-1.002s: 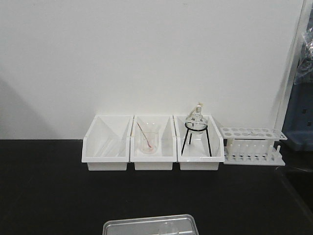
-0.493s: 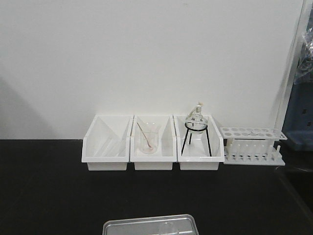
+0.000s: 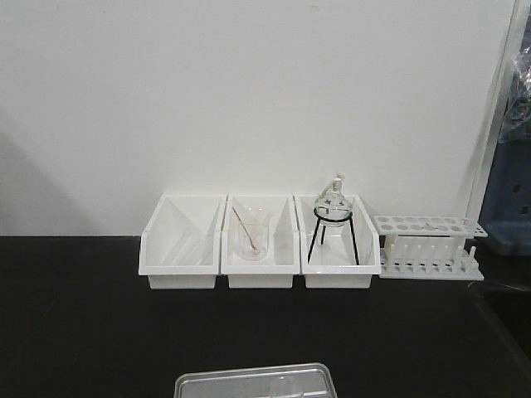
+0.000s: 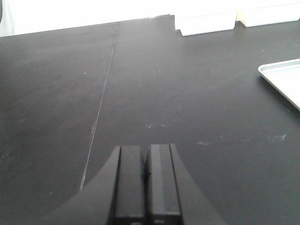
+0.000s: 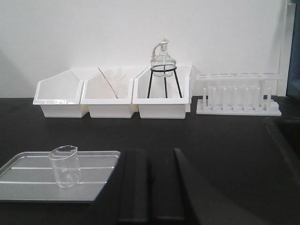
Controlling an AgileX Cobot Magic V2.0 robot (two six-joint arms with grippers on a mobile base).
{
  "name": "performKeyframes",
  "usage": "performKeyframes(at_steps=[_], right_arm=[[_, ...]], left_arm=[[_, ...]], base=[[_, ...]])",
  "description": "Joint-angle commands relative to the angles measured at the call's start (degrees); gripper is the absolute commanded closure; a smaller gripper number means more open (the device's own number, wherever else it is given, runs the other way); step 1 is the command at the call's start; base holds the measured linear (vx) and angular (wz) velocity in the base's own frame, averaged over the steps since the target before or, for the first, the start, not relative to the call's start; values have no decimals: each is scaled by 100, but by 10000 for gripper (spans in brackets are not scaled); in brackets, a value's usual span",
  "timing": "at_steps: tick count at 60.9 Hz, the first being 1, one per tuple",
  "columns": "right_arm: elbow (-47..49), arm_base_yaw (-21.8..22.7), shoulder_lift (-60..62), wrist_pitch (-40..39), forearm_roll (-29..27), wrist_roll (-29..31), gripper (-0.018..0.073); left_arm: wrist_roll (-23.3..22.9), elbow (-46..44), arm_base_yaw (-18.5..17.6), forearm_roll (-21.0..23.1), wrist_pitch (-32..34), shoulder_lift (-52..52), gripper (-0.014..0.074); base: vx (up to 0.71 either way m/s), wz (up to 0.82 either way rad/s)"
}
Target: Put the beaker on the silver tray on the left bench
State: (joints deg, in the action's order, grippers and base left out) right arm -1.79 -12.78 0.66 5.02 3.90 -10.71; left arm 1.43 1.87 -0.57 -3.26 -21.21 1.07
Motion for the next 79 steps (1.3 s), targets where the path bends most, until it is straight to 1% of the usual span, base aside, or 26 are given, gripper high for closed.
performKeyframes(at_steps=[1,79], right_arm=[[-30,35,65,-502,14,19,571],[-30,35,70,-413,19,19,571]], left_arm=[[-10,114,-33,16,433,41,595],[-10,114,-33,16,433,41,595]], base=[[0,0],[0,0]])
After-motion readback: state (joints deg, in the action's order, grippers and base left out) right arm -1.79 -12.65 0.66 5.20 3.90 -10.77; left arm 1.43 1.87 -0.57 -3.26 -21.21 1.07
